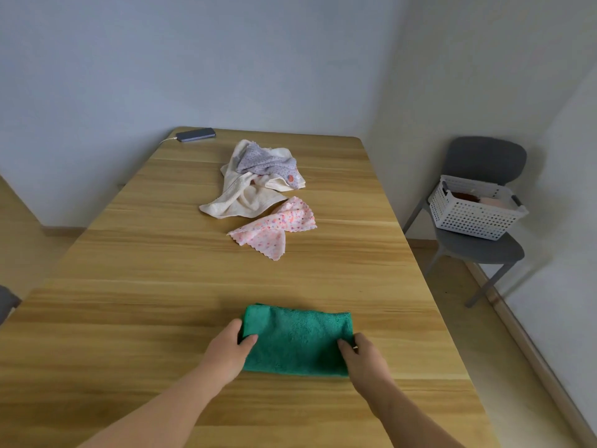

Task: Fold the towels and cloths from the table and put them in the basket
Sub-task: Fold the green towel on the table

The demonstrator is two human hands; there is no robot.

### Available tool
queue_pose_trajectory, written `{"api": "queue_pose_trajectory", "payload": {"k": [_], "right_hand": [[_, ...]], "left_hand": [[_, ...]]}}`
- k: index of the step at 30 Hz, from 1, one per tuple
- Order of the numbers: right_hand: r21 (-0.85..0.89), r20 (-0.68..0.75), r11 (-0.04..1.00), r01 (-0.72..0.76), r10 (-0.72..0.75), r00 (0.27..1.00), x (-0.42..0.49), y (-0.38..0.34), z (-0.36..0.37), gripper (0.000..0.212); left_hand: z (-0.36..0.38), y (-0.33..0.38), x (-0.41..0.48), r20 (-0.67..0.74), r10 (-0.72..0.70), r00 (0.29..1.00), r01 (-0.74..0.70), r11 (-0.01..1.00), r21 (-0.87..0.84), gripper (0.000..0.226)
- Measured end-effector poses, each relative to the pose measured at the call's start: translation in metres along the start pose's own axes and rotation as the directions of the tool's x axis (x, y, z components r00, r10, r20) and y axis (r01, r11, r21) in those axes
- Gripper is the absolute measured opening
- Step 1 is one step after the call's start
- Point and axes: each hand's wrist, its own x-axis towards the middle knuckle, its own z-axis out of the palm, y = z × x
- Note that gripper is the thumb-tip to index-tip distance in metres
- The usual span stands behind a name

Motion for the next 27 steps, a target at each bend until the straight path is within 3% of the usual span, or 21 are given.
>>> {"api": "queue_pose_trajectory", "payload": {"k": [6, 10, 12, 15, 17, 19, 21, 24, 27], "right_hand": [[0.026, -0.061, 0.984, -0.177, 0.178, 0.982, 0.007, -0.003, 0.007, 0.015], [-0.142, -0.116, 0.98, -0.137, 0.122, 0.986, 0.003, 0.003, 0.016, 0.024], [-0.164, -0.127, 0.981, -0.106, 0.085, 0.988, -0.003, 0.004, 0.018, 0.025], [-0.065, -0.117, 0.993, -0.099, 0.091, 0.989, -0.009, 0.009, 0.013, 0.019], [0.12, -0.076, 0.979, -0.165, 0.175, 0.982, -0.014, 0.011, 0.005, 0.037], [0.346, 0.074, 0.896, -0.279, 0.27, 0.96, -0.022, 0.01, -0.004, 0.046], [0.446, 0.245, 0.813, -0.374, 0.291, 0.925, -0.033, 0.009, -0.012, 0.039], [0.554, 0.288, 0.757, -0.346, 0.216, 0.933, -0.048, 0.009, -0.021, 0.023], [0.721, 0.258, 0.618, -0.315, 0.183, 0.949, -0.062, 0.003, -0.032, 0.015]], "left_hand": [[0.016, 0.009, 0.011, -0.163, -0.087, 0.983, 0.119, 0.973, 0.197, 0.022], [0.02, 0.014, 0.005, -0.287, -0.085, 0.954, 0.181, 0.927, 0.328, 0.03], [0.02, 0.015, 0.001, -0.315, -0.151, 0.937, 0.25, 0.92, 0.303, 0.041], [0.017, 0.018, -0.003, -0.251, -0.265, 0.931, 0.305, 0.943, 0.134, 0.059], [0.015, 0.015, -0.007, -0.159, -0.314, 0.936, 0.328, 0.942, 0.068, 0.062], [0.011, 0.009, -0.011, -0.044, -0.345, 0.938, 0.344, 0.939, -0.03, 0.061], [0.007, 0.009, -0.019, 0.069, -0.369, 0.927, 0.375, 0.905, -0.2, 0.051], [0.001, 0.022, -0.033, 0.231, -0.356, 0.905, 0.422, 0.705, -0.57, 0.03], [-0.004, 0.04, -0.045, 0.211, -0.343, 0.916, 0.35, 0.423, -0.836, 0.014]]}}
